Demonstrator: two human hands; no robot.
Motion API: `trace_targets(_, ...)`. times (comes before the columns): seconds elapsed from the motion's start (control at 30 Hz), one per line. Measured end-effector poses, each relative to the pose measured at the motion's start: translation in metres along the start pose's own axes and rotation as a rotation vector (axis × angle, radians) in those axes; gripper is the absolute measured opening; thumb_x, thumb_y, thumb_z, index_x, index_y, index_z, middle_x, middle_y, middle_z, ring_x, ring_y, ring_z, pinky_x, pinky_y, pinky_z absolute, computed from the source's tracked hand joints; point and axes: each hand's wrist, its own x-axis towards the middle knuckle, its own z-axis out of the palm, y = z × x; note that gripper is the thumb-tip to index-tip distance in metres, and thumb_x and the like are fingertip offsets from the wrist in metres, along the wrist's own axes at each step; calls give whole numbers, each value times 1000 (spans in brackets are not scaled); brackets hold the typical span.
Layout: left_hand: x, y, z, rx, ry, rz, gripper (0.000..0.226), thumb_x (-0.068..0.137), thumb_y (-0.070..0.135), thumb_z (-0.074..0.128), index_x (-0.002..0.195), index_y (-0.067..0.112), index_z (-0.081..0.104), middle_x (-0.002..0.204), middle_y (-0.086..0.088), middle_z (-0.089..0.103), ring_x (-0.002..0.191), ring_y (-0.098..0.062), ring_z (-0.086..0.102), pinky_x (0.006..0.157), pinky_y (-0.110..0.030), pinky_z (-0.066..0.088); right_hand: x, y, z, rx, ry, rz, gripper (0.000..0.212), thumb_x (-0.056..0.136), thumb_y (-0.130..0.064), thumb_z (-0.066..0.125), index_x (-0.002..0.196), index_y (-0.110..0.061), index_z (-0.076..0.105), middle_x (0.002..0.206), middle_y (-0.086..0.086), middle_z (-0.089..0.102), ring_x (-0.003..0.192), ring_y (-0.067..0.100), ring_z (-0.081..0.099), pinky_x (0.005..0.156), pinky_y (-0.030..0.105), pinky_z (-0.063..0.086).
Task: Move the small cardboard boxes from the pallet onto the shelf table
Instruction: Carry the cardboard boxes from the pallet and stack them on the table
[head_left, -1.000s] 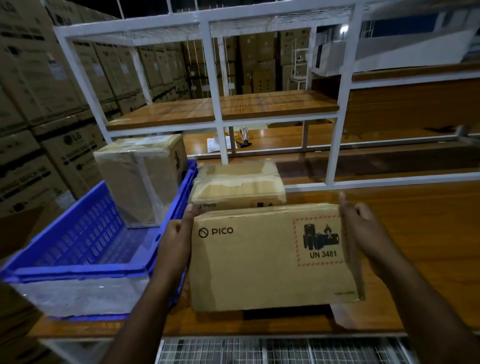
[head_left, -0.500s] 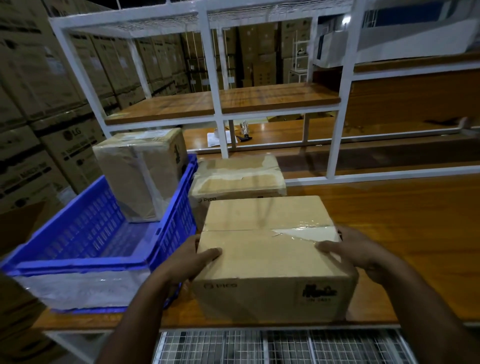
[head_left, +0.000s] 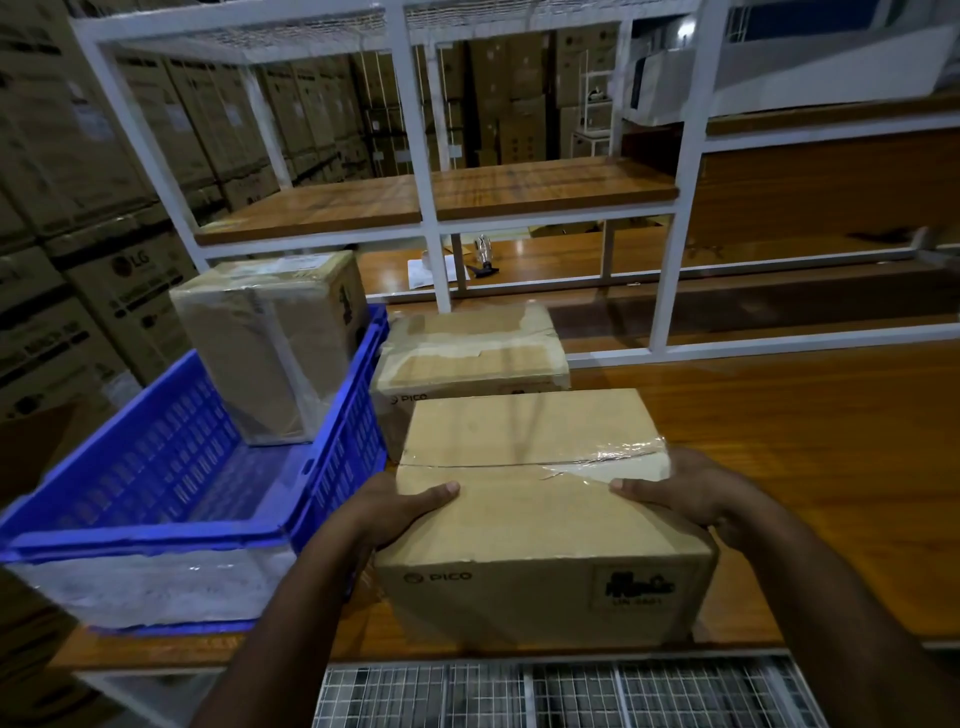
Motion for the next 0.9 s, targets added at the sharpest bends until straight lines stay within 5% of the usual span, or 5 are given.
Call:
trace_targets(0.23,4,-2,-1,-68,-18,19,80,78,66,68,141,20,53,133,-9,62,119,-25,60,99,-38,48,-2,-6,2,72,24,6,51,85,-50,71,123,-19,57,99,0,60,85,19,56,63,33,46)
trace_targets(0.43,24,4,4,-133,127,7,81,79,72,65,132,11,58,132,-15,62,111,-28,60,94,-39,48,15,-17,9,65,127,18,68,89,-61,59,131,-7,52,90,0,48,72,16,45,73,36,42)
trace_targets(0.6,37,4,1,-114,169,-43,87,83,74,61,137,6,53,135,-18,59,117,-33,60,102,-45,48,32,-14,9,12,172,61,79,91,-71,45,140,-9,48,140,17,52,119,36,53,95,45,45)
trace_targets(0.9,39,6,0,-91,174,-57,77,84,66,66,131,5,55,127,-17,62,113,-31,61,102,-49,49,39,-21,8,-83,179,86,67,95,-58,51,136,-5,51,134,18,56,116,36,55,89,42,46)
